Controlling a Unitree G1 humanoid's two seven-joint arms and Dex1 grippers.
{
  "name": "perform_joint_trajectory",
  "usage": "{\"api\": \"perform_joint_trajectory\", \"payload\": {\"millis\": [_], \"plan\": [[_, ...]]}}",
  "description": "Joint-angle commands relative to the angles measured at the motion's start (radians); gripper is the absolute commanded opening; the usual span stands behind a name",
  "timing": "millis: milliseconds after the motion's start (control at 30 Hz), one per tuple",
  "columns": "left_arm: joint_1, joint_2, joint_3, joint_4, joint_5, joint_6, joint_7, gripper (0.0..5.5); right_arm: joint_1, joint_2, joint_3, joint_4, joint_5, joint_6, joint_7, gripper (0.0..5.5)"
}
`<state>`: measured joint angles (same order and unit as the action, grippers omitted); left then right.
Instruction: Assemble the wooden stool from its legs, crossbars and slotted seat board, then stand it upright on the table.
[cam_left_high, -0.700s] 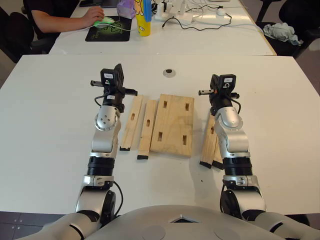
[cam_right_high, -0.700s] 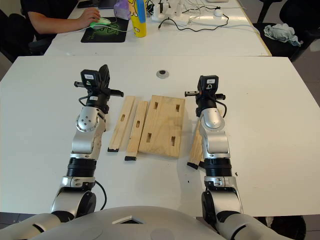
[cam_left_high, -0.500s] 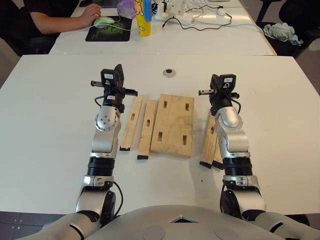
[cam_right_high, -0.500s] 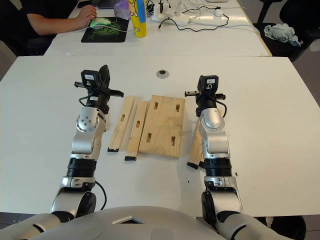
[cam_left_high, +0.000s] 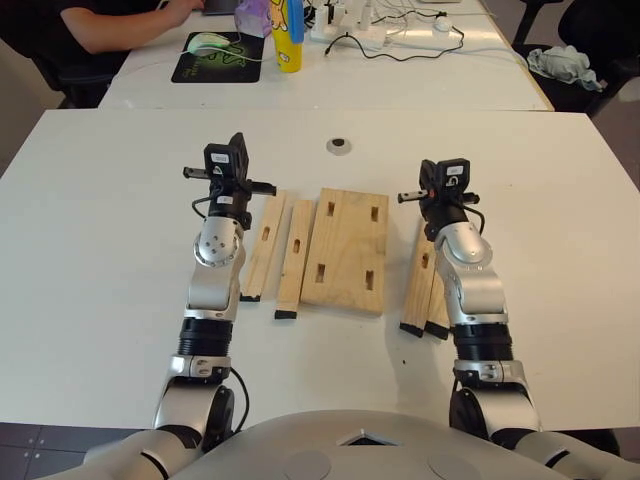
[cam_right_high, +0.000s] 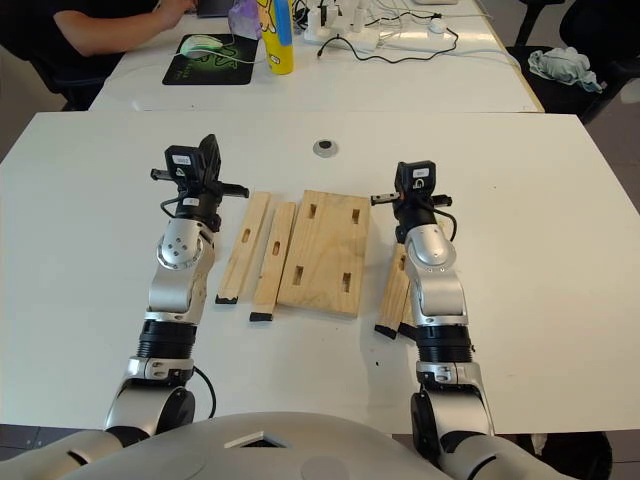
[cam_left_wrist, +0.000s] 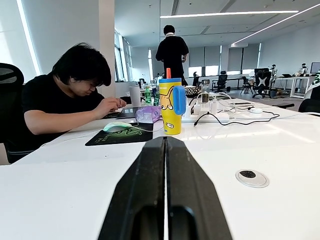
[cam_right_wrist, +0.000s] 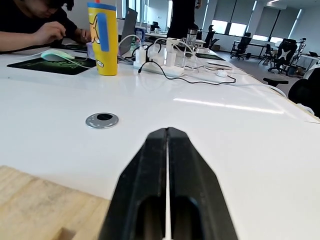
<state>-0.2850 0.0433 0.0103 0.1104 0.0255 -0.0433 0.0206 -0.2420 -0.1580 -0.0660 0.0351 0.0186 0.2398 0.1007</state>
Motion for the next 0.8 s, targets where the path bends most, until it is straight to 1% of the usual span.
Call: {"api": "perform_joint_trajectory", "payload": {"millis": [33,167,267,433,567,600,633,700,800], "plan": [[0.06,-0.015,0.005,-0.057,0.011,0.013,0.03,0.0,0.097,-0.083,-0.044,-0.161,0.035,0.12,0.065,0.0],[0.145,-0.026,0.018,-0.139,0.019,0.034,0.065,0.0,0.198,-0.182,-0.129,-0.318,0.112,0.301,0.15,0.0],[0.197,-0.038,0.027,-0.183,0.024,0.045,0.089,0.0,0.24,-0.261,-0.167,-0.383,0.161,0.41,0.219,0.0],[0.242,-0.058,0.022,-0.238,0.039,0.063,0.121,0.0,0.256,-0.376,-0.211,-0.4,0.241,0.586,0.32,0.0],[0.265,-0.069,0.025,-0.261,0.046,0.072,0.136,0.0,0.274,-0.452,-0.256,-0.356,0.304,0.734,0.384,0.0],[0.271,-0.071,0.027,-0.27,0.048,0.074,0.139,0.0,0.279,-0.471,-0.259,-0.343,0.318,0.771,0.4,0.21],[0.277,-0.071,0.027,-0.276,0.05,0.076,0.14,0.0,0.281,-0.487,-0.268,-0.333,0.342,0.816,0.419,0.26],[0.284,-0.073,0.029,-0.284,0.052,0.079,0.144,0.0,0.274,-0.521,-0.281,-0.295,0.371,0.879,0.447,0.58],[0.292,-0.074,0.031,-0.293,0.055,0.081,0.147,0.0,0.239,-0.546,-0.305,-0.229,0.413,0.948,0.478,0.98]]}}
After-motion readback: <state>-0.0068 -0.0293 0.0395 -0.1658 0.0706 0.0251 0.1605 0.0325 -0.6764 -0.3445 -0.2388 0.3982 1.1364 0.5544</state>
